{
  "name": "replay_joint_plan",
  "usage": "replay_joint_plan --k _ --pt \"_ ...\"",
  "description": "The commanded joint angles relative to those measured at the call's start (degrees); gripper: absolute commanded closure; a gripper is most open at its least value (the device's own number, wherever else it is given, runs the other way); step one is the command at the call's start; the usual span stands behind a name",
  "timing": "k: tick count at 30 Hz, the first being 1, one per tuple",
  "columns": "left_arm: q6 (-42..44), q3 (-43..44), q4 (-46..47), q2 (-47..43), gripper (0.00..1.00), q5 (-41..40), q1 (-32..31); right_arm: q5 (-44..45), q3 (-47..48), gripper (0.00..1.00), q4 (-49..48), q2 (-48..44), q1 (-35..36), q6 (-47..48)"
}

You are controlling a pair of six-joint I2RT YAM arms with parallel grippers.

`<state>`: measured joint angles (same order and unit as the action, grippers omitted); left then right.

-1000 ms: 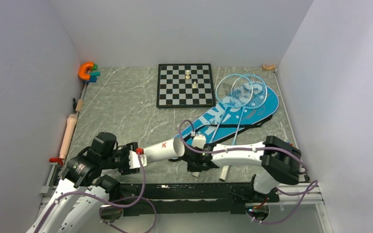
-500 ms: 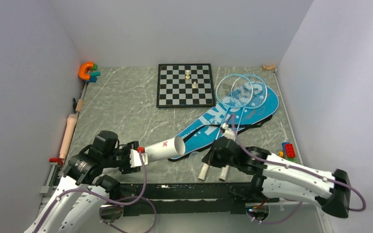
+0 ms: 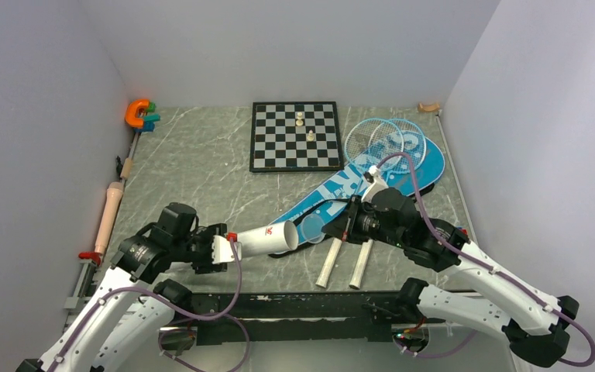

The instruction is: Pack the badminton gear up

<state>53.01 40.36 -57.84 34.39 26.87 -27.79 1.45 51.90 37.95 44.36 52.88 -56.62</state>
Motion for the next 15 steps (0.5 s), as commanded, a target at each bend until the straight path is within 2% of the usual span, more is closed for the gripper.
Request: replay_joint_plan --k 1,8,15 --pt "2.2 1.1 3.1 0.6 0.51 0.4 -0.1 -4.7 2.8 1.0 -3.5 1.7 -0.2 2.3" --pt "1.6 1.3 3.7 1.0 0.51 0.4 -0.2 -8.9 2.5 1.0 -8.2 5.7 -0.3 2.4" --pt "1.5 1.5 3.5 0.9 0.51 0.4 -0.2 -12.5 0.8 1.0 -13.2 5.5 -0.3 1.5"
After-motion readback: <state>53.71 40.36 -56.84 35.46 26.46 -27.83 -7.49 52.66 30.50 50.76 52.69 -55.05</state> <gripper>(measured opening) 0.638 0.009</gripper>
